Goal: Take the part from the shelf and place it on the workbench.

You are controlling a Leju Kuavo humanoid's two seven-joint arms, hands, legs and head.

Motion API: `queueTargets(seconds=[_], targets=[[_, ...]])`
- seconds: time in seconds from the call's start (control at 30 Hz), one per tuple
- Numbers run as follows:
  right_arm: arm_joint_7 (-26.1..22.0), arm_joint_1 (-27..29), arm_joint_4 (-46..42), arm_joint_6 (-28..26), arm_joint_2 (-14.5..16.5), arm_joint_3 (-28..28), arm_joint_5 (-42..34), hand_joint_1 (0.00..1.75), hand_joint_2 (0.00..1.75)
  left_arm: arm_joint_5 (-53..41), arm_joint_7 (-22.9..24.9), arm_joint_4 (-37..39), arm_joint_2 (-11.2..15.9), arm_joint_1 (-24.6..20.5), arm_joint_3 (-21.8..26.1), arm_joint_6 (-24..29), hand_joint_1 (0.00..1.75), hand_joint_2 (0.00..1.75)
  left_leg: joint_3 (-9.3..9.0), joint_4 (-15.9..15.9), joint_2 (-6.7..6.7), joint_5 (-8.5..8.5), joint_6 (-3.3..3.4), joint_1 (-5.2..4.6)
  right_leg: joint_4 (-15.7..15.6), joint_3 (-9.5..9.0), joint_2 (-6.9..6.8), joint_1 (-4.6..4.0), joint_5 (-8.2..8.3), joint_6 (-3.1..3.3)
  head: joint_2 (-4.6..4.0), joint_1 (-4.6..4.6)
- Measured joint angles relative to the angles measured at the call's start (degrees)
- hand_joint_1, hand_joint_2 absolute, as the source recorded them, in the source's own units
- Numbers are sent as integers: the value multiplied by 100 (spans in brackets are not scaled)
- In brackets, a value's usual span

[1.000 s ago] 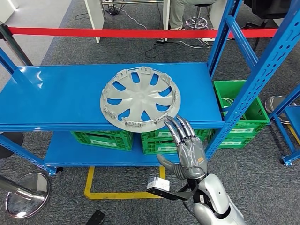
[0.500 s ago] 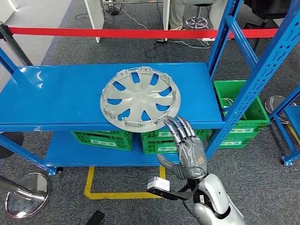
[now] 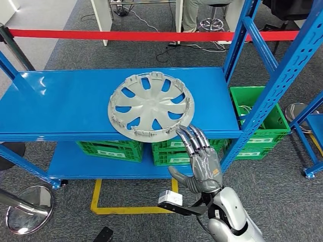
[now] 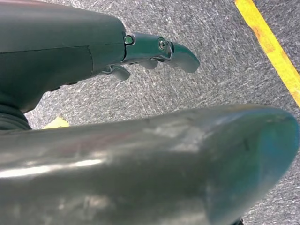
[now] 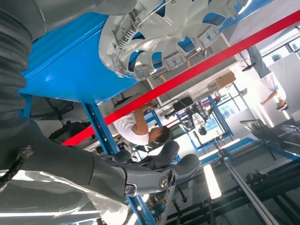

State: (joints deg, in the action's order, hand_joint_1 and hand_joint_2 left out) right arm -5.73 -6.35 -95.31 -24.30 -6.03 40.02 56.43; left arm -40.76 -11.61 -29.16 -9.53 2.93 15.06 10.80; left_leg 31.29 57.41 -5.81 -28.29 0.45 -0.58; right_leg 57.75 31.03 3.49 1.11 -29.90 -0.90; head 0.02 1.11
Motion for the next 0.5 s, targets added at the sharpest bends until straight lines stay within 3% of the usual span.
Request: queueTargets(seconds=[0.27, 0.4, 0.43, 0.5], targets=[[-35, 9, 4, 34, 0, 2, 6, 0, 175, -11, 0, 0, 4, -4, 0, 12, 0, 0, 7, 45, 1, -35, 60, -20, -20, -15, 5, 18, -5, -47, 0, 1], [-48, 30, 4, 40, 0, -10, 17, 0, 175, -25, -1, 0, -1, -11, 1, 23, 0, 0, -73, -60, 28, -68, 204, 2, 100, 13, -35, 2, 37, -136, 0, -7], [-52, 29, 4, 42, 0, -15, 19, 0, 175, -29, -1, 0, -4, -11, 2, 27, 0, 0, -128, -93, 44, -87, 247, 12, 245, 94, -95, -8, -10, -145, 1, -27], [-58, 24, 6, 43, 0, -22, 20, 0, 175, -36, -2, 1, -11, -1, 4, 34, 0, 0, -219, -111, 82, -122, 283, 11, 826, 448, -232, -20, -229, -147, 0, -65]])
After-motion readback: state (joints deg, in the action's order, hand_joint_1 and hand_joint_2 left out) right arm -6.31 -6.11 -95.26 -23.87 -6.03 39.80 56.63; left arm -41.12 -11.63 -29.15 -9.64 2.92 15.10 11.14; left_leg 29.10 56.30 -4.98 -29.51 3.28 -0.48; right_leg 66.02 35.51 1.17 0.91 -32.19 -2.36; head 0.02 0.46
